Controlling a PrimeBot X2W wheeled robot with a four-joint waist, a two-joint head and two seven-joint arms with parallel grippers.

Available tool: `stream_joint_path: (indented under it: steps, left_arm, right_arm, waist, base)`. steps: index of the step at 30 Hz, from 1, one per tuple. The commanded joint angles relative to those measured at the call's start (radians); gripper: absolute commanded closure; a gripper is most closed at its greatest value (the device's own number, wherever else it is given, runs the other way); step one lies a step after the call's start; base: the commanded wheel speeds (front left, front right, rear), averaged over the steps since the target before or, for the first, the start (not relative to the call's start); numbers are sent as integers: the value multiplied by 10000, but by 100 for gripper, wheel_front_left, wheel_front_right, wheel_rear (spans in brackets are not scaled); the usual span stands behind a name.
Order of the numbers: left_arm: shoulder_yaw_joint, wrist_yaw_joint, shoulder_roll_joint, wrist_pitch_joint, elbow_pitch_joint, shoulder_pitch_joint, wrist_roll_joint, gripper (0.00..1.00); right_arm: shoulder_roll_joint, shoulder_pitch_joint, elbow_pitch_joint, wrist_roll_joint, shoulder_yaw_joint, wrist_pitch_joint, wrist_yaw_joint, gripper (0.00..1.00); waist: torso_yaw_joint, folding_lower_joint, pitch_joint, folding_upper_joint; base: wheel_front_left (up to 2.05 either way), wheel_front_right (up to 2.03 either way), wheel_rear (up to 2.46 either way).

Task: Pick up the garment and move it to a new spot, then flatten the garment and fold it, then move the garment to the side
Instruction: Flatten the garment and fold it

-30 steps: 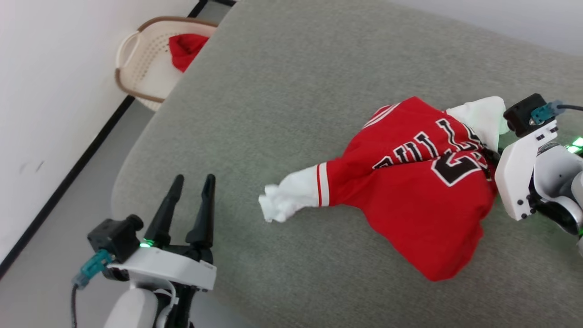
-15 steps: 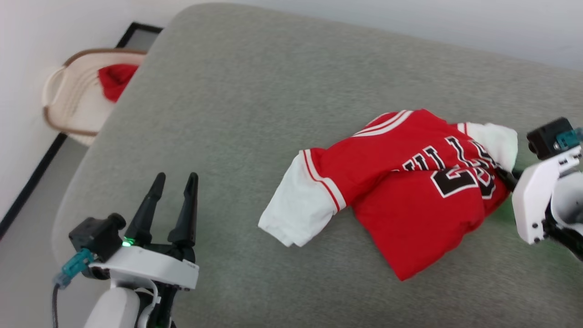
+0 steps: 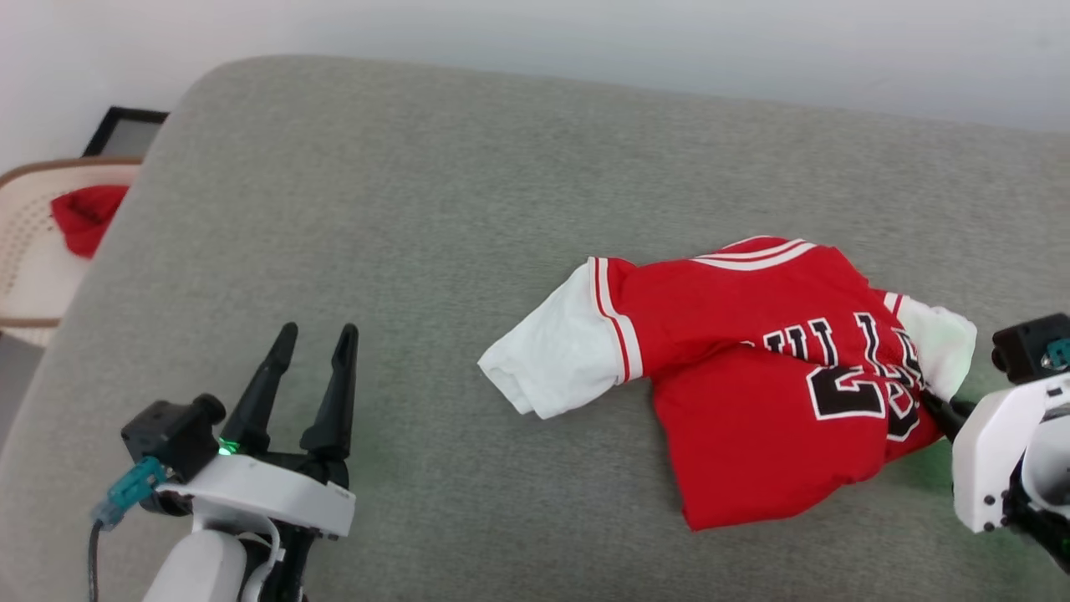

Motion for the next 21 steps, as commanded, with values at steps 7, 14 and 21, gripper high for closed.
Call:
stream_joint_path:
  steps: [7, 14, 21]
  left_arm:
    - [-166, -22, 167, 6, 121, -174, -108, 0]
    - [-208, -22, 532, 6, 2, -138, -161, 0]
    - [-373, -22, 1060, 82, -272, -6, -509, 0]
  right_arm:
    - [436, 177, -171, -498, -165, -269, -13, 0]
    - [798, 277, -513, -668, -213, -993, -13, 0]
    - [1118, 871, -1233, -1076, -655, -2142, -12, 0]
  waist:
    - [-548, 1, 7, 0]
    - [-989, 1, -179, 0]
    - [-1421, 1, -449, 0]
  base:
    - [0, 0, 0]
    - [0, 0, 0]
    - [0, 0, 0]
